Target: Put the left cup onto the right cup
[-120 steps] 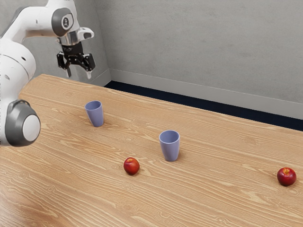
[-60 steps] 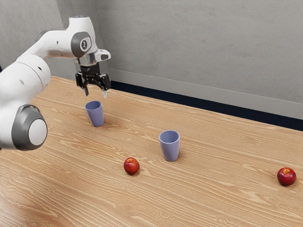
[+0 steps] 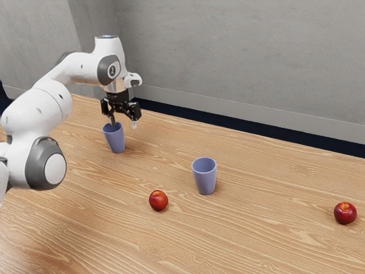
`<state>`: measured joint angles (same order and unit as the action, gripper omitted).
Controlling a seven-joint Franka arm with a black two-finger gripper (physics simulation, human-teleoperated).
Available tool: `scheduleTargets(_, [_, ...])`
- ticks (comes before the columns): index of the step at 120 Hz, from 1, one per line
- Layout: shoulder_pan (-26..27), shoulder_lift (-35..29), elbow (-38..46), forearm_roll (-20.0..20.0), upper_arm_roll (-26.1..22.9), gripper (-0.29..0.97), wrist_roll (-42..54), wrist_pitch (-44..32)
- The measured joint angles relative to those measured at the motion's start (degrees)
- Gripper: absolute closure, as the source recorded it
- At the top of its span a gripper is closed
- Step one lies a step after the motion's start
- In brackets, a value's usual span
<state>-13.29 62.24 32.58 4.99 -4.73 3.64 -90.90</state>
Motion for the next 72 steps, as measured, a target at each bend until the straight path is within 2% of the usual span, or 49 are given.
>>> scheduleTargets(45, [-0.2,2.1,0.6,0.0,-0.7,0.01,0.0,-1.8])
scheduleTargets(52, [-0.3,2.1,0.8,0.0,-0.6,0.10,0.0,-2.1])
scheduleTargets(72, [-1.3,2.1,2.0,0.1,-0.3,0.47,0.0,-2.7])
